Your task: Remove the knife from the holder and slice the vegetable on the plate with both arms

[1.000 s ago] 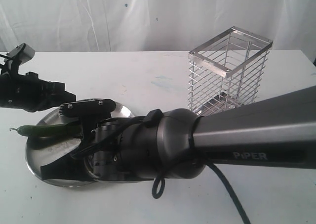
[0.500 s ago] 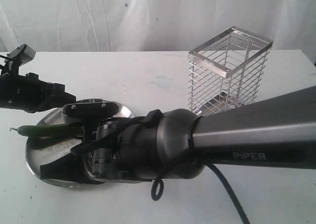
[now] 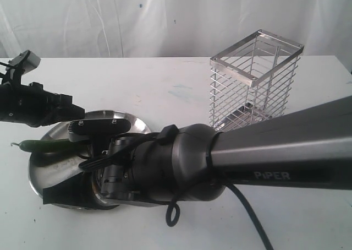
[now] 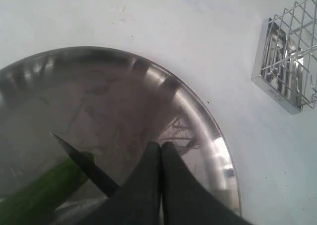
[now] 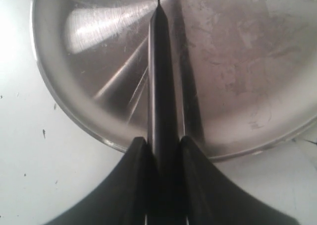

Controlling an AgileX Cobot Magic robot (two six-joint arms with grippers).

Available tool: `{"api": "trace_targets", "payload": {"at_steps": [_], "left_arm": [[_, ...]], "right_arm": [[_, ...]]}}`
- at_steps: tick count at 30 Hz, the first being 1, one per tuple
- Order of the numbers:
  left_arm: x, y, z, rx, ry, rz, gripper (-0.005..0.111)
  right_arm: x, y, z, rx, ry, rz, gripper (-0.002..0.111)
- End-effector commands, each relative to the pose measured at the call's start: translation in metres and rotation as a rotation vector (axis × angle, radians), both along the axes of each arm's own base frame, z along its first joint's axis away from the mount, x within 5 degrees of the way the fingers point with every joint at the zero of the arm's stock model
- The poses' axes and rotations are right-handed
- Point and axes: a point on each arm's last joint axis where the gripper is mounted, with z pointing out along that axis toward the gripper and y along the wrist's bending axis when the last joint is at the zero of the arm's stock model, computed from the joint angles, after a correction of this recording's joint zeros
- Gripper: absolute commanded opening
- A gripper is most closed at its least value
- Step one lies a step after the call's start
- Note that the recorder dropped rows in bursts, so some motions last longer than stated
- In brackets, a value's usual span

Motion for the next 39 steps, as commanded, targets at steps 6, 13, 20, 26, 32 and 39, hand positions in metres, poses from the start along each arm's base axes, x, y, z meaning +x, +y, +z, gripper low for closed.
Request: {"api": "trace_targets", "payload": {"at_steps": [6,13,20,26,32,39], "left_arm": [[-0.001,-0.001,0.003,-0.024,0.0,-0.011,0.0],[-0.001,-0.002,0.003,-0.027,0.0,-0.014,0.0],[-0.001,-0.002,0.003,-0.03,0.0,-0.017,0.0],[0.001,-0.002,-0.006,-0.044,0.042,-0.001,0.0],[0.003,-0.001,-0.013,-0.037,0.061,0.009,0.0],[0.005,0.001,-0.017,-0.023,0.07,0.026,0.0]], "right_arm": [[0.001,0.0,-0.001,-0.014,-0.014,0.014,0.0],[0.002,-0.002,0.0,-0.046,-0.038,0.022,0.0],[0.002,-0.001,0.002,-0.036,-0.045,0.03,0.0],[0.002,0.0,0.002,-0.021,-0.033,0.024,0.0],[0.002,0.0,0.002,-0.021,-0.033,0.024,0.0],[0.002,0.0,0.002,-0.019,-0.034,0.026,0.0]]}}
